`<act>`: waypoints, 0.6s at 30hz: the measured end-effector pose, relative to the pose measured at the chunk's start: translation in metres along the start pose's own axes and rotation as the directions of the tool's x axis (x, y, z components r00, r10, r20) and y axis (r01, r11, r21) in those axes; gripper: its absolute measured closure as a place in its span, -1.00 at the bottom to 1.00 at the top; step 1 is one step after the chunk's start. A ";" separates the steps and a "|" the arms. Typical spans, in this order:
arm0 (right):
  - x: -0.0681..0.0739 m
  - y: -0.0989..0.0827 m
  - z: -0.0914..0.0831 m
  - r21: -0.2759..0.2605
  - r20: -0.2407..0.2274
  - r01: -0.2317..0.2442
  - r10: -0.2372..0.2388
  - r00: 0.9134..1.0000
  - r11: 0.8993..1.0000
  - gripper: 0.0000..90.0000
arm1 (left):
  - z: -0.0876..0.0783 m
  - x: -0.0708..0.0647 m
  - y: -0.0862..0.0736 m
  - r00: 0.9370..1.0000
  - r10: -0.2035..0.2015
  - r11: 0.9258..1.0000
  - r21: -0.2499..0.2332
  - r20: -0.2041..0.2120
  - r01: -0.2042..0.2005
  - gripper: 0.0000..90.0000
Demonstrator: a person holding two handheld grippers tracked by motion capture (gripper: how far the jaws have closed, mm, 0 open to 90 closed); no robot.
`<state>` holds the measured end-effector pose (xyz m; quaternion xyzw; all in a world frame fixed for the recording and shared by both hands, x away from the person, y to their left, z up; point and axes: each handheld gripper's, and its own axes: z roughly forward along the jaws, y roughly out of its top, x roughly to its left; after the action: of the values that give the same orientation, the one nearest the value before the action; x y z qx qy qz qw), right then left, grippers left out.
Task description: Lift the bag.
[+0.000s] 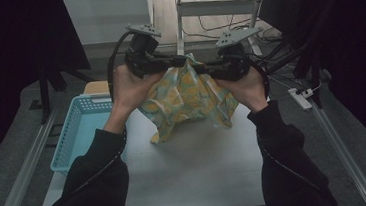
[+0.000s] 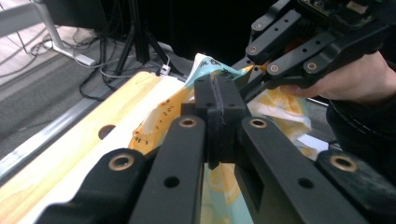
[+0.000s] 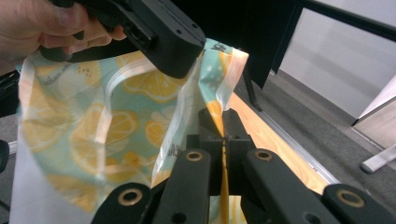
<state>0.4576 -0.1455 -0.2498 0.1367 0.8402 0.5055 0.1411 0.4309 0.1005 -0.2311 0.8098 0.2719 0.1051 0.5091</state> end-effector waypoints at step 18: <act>-0.010 0.004 0.018 -0.004 0.057 -0.026 0.026 0.998 1.000 0.99 | 0.016 0.018 0.005 0.991 0.041 0.999 -0.012 -0.130 -0.043 1.00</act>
<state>0.4744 -0.1327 -0.2534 0.1617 0.8332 0.5045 0.1584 0.4543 0.0966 -0.2360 0.8032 0.2863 0.1700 0.4939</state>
